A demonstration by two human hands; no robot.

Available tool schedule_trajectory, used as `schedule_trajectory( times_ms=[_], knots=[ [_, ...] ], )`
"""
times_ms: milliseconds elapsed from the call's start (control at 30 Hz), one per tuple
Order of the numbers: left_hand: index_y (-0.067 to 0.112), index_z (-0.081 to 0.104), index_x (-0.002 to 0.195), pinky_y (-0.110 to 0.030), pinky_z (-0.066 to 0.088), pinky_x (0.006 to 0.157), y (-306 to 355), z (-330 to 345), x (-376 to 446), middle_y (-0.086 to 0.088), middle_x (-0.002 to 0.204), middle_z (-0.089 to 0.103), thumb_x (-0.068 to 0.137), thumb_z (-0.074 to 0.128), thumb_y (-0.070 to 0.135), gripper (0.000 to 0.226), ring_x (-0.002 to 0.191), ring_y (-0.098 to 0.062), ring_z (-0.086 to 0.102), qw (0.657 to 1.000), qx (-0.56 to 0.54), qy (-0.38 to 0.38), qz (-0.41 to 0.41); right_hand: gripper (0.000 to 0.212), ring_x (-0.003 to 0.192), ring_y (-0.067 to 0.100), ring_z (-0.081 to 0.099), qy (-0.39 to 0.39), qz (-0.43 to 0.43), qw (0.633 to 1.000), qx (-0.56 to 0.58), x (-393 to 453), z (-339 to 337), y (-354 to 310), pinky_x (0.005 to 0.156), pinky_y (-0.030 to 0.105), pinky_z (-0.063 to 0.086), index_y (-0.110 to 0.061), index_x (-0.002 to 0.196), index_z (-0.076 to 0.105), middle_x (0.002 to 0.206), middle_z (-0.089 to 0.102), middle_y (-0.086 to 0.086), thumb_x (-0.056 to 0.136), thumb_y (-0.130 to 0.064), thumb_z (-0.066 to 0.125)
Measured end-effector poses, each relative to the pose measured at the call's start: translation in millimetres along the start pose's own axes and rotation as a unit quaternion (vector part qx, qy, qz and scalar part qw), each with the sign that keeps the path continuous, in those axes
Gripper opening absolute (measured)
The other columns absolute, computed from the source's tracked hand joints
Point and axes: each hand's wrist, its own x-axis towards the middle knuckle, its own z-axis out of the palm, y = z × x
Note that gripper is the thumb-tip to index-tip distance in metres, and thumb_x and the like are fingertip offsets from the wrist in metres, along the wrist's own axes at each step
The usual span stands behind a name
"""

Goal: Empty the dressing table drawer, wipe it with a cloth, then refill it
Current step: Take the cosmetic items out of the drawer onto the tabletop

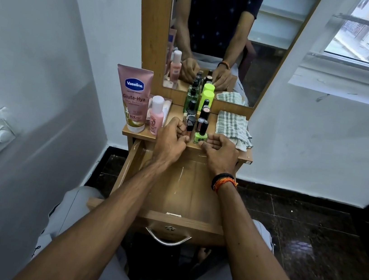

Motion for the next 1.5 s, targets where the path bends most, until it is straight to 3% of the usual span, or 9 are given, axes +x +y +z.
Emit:
schedule_trajectory(
  times_ms=[167,267,533,667,1033,1167,1500],
  knots=[
    [0.008,0.059,0.097,-0.019,0.054,0.069,-0.5,1.1,-2.2,0.010,0.084,0.058,0.084,0.072,-0.001,0.021,0.081,-0.007,0.061,1.000,0.014,0.007,0.010,0.027,0.082,0.005,0.067,-0.001,-0.003,1.000,-0.004,0.0,0.6,-1.1,0.080,0.020,0.057,-0.016,0.101,0.072,0.087,0.070,-0.007,0.077,-0.021,0.085],
    [0.007,0.060,0.099,-0.020,0.054,0.071,-1.7,1.2,-0.8,0.006,0.087,0.061,0.085,0.072,0.000,0.020,0.082,-0.006,0.061,1.000,0.007,0.007,0.004,0.027,0.082,0.005,0.067,-0.003,-0.007,1.000,-0.008,0.1,0.6,-1.2,0.080,0.019,0.057,-0.016,0.101,0.072,0.087,0.070,-0.007,0.077,-0.021,0.085],
    [0.008,0.059,0.099,-0.007,0.048,0.066,-2.7,1.4,-2.5,0.004,0.090,0.061,0.085,0.072,0.000,0.021,0.084,-0.006,0.061,1.000,-0.004,0.015,0.006,0.025,0.081,0.005,0.067,-0.001,-0.008,1.000,-0.005,-0.6,2.3,-2.4,0.079,0.020,0.058,-0.018,0.098,0.072,0.084,0.069,-0.009,0.076,-0.021,0.086],
    [0.008,0.059,0.100,-0.010,0.051,0.068,-4.0,1.9,-1.8,0.005,0.091,0.060,0.085,0.072,0.000,0.021,0.083,-0.003,0.060,1.000,-0.005,0.014,0.002,0.026,0.082,0.005,0.068,-0.004,-0.007,1.000,-0.002,-0.3,2.3,-2.2,0.080,0.021,0.059,-0.019,0.098,0.072,0.084,0.069,-0.009,0.076,-0.021,0.086],
    [0.009,0.059,0.100,0.001,0.043,0.066,-0.8,0.6,-3.0,0.010,0.087,0.057,0.085,0.070,-0.005,0.023,0.080,0.003,0.056,1.000,0.021,0.013,0.006,0.027,0.082,0.005,0.068,-0.008,-0.003,1.000,0.002,-0.7,0.9,-2.1,0.081,0.023,0.060,-0.017,0.099,0.072,0.084,0.069,-0.010,0.076,-0.022,0.086],
    [0.010,0.059,0.100,-0.004,0.046,0.063,-0.1,0.6,-3.5,0.008,0.090,0.059,0.085,0.070,-0.004,0.023,0.084,-0.005,0.060,1.000,0.022,0.017,0.007,0.027,0.081,0.004,0.068,-0.007,-0.006,1.000,-0.001,-1.1,0.7,-2.3,0.081,0.024,0.060,-0.017,0.099,0.072,0.085,0.069,-0.009,0.076,-0.022,0.086],
    [0.006,0.059,0.102,0.002,0.042,0.067,0.5,2.1,-3.9,0.003,0.093,0.060,0.086,0.071,-0.002,0.021,0.081,0.000,0.054,0.999,0.022,0.032,-0.005,0.026,0.081,0.005,0.067,-0.005,-0.007,1.000,-0.006,-0.5,1.1,-3.8,0.081,0.024,0.060,-0.016,0.098,0.072,0.085,0.069,-0.007,0.076,-0.021,0.085]
  ],
)
